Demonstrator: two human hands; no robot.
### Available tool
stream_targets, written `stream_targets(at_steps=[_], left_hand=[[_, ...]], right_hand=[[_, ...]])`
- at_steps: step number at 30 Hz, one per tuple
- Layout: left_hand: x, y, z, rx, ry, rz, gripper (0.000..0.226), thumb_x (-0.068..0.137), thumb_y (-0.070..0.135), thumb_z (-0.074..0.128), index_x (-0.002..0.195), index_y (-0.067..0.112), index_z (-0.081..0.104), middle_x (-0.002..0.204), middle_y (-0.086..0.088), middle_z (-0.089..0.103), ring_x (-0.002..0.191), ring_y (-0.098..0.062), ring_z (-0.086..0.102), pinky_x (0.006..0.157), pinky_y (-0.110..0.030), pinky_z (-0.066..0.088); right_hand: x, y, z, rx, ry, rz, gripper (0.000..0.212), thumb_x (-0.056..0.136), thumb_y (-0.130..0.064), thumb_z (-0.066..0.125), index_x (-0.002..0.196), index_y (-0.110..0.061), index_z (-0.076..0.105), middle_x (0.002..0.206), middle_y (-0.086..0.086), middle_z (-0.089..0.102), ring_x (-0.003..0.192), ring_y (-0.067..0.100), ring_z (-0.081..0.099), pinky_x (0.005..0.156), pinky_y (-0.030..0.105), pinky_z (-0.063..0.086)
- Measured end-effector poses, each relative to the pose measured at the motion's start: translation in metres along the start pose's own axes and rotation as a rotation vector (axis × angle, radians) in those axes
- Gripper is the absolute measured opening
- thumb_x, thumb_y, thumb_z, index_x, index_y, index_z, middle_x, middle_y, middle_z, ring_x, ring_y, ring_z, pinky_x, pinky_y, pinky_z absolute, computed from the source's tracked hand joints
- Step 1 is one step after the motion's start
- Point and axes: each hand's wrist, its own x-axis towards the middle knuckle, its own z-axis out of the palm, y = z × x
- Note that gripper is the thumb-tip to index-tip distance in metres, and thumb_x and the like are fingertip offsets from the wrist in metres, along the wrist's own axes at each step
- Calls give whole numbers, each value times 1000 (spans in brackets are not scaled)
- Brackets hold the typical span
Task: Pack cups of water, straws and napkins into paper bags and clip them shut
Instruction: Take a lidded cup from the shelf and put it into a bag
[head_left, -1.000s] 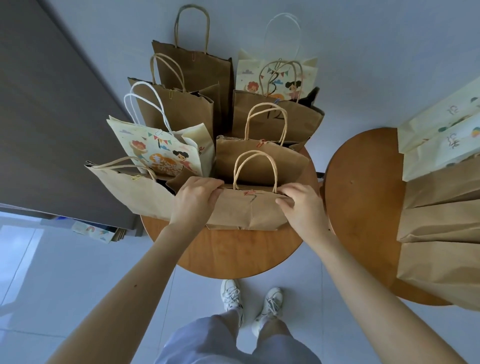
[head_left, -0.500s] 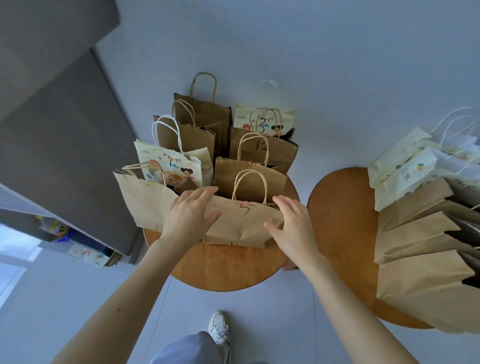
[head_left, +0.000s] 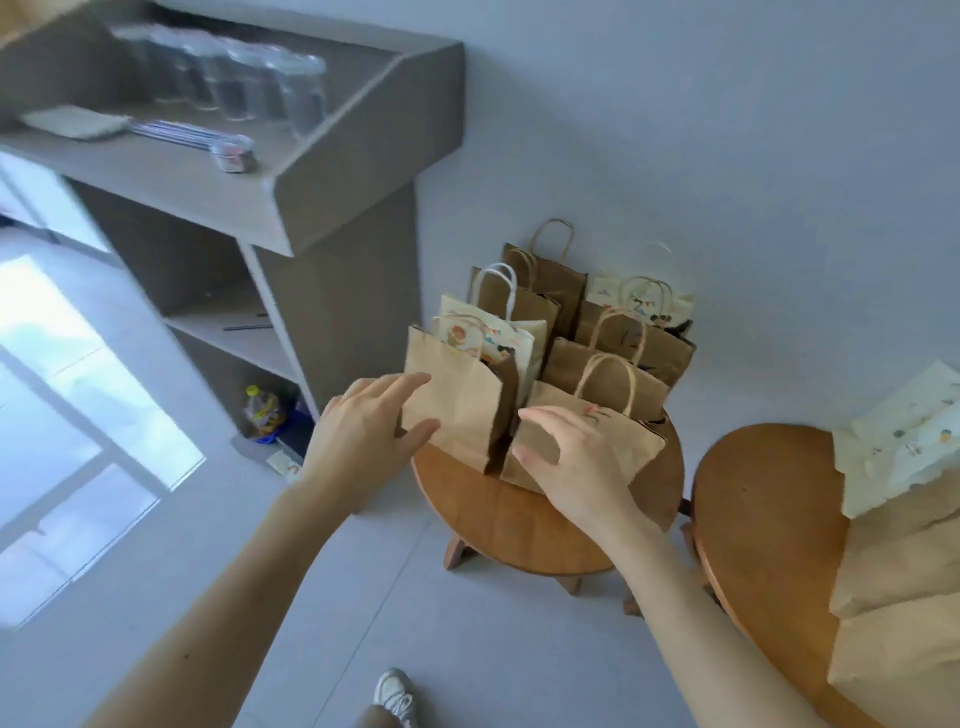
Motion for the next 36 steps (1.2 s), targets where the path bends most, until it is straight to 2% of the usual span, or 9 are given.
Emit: stream_targets(at_steps=[2, 7, 12, 19, 26, 30, 32, 34, 36], left_hand=[[-9, -19, -22, -1, 47, -53, 49, 88, 40, 58, 134, 24, 47, 132, 4, 54, 123, -22, 46, 97, -40, 40], [-22, -89, -69, 18, 147, -148, 46, 89, 39, 57, 131, 24, 50, 127, 5, 58, 117, -20, 49, 90, -36, 43], [-18, -176, -118, 47, 207, -197, 46, 89, 39, 56, 132, 24, 49, 130, 4, 56, 117, -21, 49, 90, -34, 44], [8, -291, -180, 55, 265, -242, 47, 90, 41, 54, 134, 26, 47, 134, 7, 52, 120, -15, 48, 95, -28, 41], [69, -383, -194, 27, 251, -238, 48, 90, 42, 54, 135, 27, 45, 136, 7, 50, 124, -16, 44, 97, -32, 40], [129, -432, -201, 30, 229, -181, 48, 91, 43, 53, 135, 27, 45, 135, 7, 51, 122, -16, 45, 92, -31, 41], [164, -456, -207, 33, 242, -157, 47, 91, 42, 53, 134, 26, 45, 134, 6, 52, 122, -19, 46, 91, -33, 42], [197, -474, -213, 29, 247, -140, 46, 91, 42, 53, 133, 26, 46, 133, 6, 53, 120, -18, 46, 89, -33, 42], [228, -492, -219, 35, 245, -110, 46, 90, 42, 54, 133, 27, 46, 133, 8, 52, 119, -17, 47, 87, -31, 41]], right_hand=[[14, -30, 12, -28, -53, -77, 39, 91, -30, 57, 128, -20, 53, 132, -6, 51, 122, 11, 43, 96, 16, 30], [56, -108, 60, -23, -119, -239, 35, 91, -26, 58, 125, -17, 56, 128, -4, 54, 120, 11, 44, 89, -2, 14], [111, -188, 126, -2, -131, -327, 32, 89, -21, 59, 120, -18, 60, 126, -3, 56, 117, 15, 48, 96, 17, 30], [192, -287, 196, 13, -165, -409, 32, 90, -25, 59, 122, -21, 58, 127, -6, 54, 117, 9, 46, 93, 13, 30], [283, -332, 245, 60, -95, -424, 31, 88, -20, 62, 119, -19, 61, 123, -4, 58, 109, 11, 51, 94, 26, 42], [351, -340, 270, 29, -53, -425, 29, 87, -19, 62, 117, -18, 63, 118, -8, 57, 88, -3, 45, 83, 11, 33], [391, -344, 280, 27, -36, -408, 29, 87, -18, 63, 116, -16, 63, 119, -5, 57, 95, 0, 51, 85, 14, 35], [429, -349, 286, 22, -22, -395, 29, 86, -16, 64, 114, -14, 64, 121, 0, 58, 108, 12, 53, 90, 19, 37], [462, -356, 287, 8, 8, -383, 28, 85, -16, 64, 114, -13, 64, 121, 2, 59, 111, 15, 52, 92, 22, 37]])
